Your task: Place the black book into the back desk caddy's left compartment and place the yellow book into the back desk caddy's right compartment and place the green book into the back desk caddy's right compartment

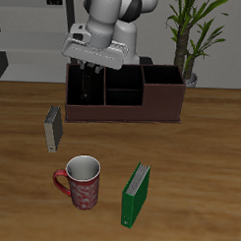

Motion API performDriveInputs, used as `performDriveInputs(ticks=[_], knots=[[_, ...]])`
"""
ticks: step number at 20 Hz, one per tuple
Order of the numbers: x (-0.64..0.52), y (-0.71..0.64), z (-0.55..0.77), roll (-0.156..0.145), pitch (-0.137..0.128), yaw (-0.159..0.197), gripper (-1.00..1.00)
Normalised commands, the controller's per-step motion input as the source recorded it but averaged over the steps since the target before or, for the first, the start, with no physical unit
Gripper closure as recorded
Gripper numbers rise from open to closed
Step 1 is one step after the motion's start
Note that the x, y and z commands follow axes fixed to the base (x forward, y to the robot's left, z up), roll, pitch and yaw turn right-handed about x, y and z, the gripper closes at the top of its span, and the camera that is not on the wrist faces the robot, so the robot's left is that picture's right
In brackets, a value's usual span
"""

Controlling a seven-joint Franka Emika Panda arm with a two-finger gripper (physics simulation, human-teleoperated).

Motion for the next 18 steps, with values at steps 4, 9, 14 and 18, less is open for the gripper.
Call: performDriveInputs(ticks=[4,9,14,18], knots=[[-0.03,-0.07,-0.10,0.006,0.024,-0.030,1.00],[-0.08,-0.11,-0.06,-0.001,0.045,-0.038,1.00],[-0.07,-0.05,0.04,-0.010,-0.017,0.001,1.00],[0.03,-0.16,-0.22,-0.027,0.068,-0.070,1.00]])
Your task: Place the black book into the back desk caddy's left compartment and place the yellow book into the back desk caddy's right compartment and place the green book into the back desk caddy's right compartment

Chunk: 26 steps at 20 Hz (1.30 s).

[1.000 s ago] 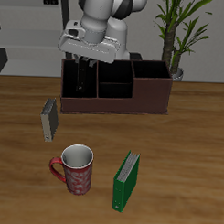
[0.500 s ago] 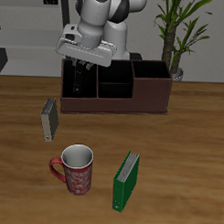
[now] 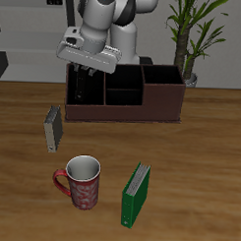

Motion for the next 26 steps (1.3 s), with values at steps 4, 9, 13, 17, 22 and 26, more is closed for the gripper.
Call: performDriveInputs(ticks=[4,9,13,17,22,26], knots=[[0.06,-0.09,-0.18,-0.016,0.043,-0.023,1.00],[0.06,-0.05,-0.12,-0.015,0.036,-0.024,1.00],[0.02,0.02,-0.08,0.007,0.046,-0.032,-1.00],[-0.01,-0.01,0.03,0.004,0.000,-0.002,-1.00],[0.04,-0.03,0.05,-0.017,-0.005,0.005,-1.00],[0.12,-0.09,0.01,-0.037,0.011,-0.004,-1.00]])
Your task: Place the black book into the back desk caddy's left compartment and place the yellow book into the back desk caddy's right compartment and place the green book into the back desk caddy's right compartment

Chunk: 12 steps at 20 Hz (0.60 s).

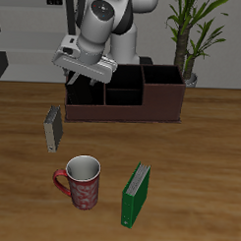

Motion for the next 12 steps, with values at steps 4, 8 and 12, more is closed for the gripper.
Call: performDriveInputs(ticks=[4,8,12], knots=[[0.06,-0.07,0.09,-0.026,-0.009,-0.001,-1.00],[0.11,0.06,0.24,-0.015,-0.074,0.051,-1.00],[0.24,0.04,0.23,-0.025,-0.114,0.141,-1.00]])
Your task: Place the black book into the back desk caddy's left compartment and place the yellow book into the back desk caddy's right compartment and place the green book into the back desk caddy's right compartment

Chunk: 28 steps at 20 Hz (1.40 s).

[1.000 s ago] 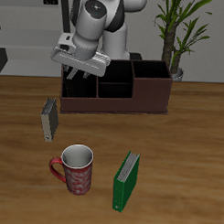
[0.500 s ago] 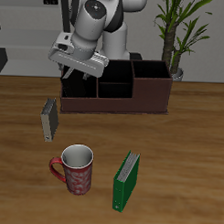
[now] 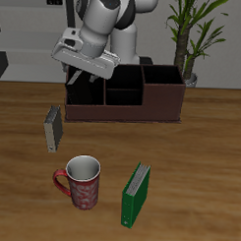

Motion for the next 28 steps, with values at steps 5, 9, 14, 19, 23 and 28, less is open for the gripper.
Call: performDriveInputs(ticks=[5,9,14,19,23,28], knots=[[0.29,0.06,0.25,0.015,-0.085,0.057,-1.00],[0.25,0.04,0.19,-0.006,-0.071,0.049,-1.00],[0.53,0.08,0.29,-0.029,-0.037,-0.002,-1.00],[0.52,0.06,0.24,-0.011,-0.028,0.037,-1.00],[0.33,-0.11,-0.09,0.104,0.057,0.033,-1.00],[0.16,-0.35,-0.13,0.159,0.010,-0.034,-1.00]])
